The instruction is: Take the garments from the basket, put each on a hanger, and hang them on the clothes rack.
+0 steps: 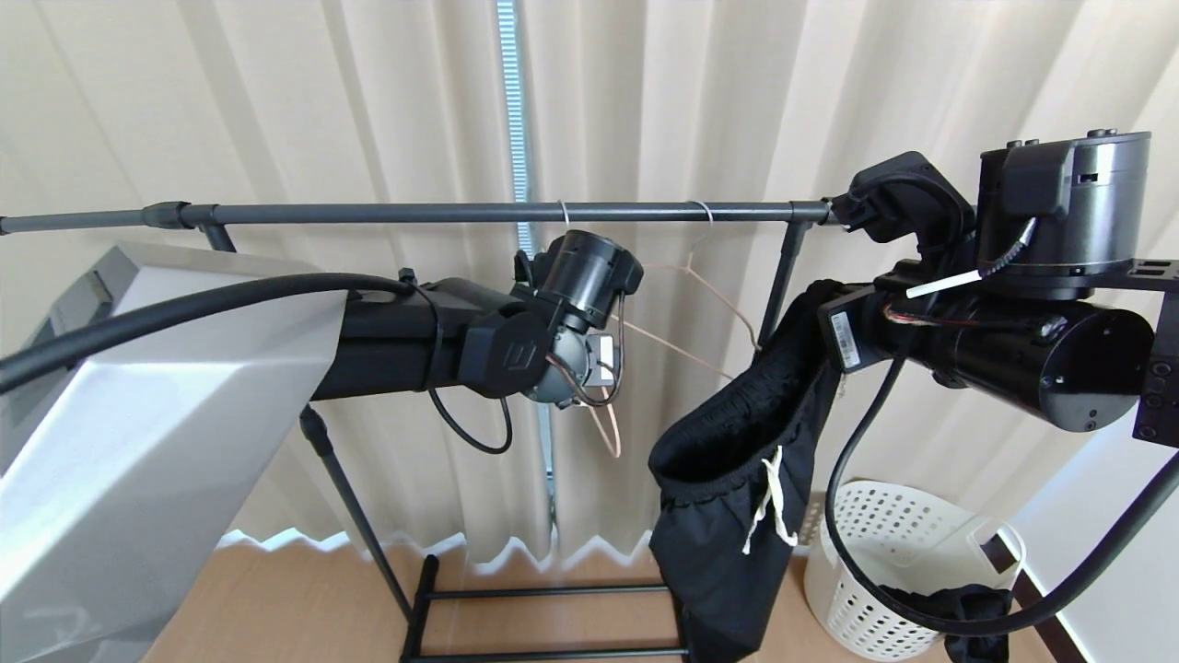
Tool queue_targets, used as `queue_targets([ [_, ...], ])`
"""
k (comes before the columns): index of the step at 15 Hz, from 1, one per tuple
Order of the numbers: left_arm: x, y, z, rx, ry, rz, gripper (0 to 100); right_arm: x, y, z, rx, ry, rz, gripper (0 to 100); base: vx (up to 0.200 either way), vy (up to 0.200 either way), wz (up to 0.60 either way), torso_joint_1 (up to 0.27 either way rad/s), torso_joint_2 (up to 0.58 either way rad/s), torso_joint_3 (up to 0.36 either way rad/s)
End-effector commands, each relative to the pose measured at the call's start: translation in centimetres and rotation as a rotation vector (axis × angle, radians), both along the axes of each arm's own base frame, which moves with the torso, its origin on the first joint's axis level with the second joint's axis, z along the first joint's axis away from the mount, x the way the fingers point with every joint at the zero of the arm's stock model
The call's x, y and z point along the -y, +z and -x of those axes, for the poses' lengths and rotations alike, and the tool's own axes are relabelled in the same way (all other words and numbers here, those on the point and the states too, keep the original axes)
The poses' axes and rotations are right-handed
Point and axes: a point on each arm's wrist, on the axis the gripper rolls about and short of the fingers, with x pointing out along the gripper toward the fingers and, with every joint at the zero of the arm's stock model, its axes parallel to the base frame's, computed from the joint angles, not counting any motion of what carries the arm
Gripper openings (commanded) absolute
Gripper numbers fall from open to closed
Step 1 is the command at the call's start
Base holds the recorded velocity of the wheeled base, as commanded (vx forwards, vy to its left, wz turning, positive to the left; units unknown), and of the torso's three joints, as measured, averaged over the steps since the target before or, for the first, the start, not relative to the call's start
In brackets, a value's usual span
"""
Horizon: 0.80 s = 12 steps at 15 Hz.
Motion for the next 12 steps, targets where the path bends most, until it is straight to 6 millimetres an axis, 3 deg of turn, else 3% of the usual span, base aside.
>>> queue_targets([
  [1,0.5,-1.2,-1.1,-0.005,0.004,-0.006,100,0.0,0.0,0.0,0.000,0.000,0.000,0,0.000,0.000,0.00,0.000,0.00,0.000],
  [7,0.2,-2.0,-2.2,-0.009,0.016,-0.021,100,0.0,-0.1,0.0,-0.003,0.000,0.002,0,0.000,0.000,0.00,0.000,0.00,0.000],
  [8,0.1,-2.1,-2.2,-0.015,0.018,-0.025,0,0.0,-0.1,0.0,-0.004,0.000,0.003,0,0.000,0.000,0.00,0.000,0.00,0.000],
  [12,0.2,-1.8,-1.8,-0.014,0.012,-0.025,0,0.0,-0.1,0.0,-0.004,0.000,0.003,0,0.000,0.000,0.00,0.000,0.00,0.000],
])
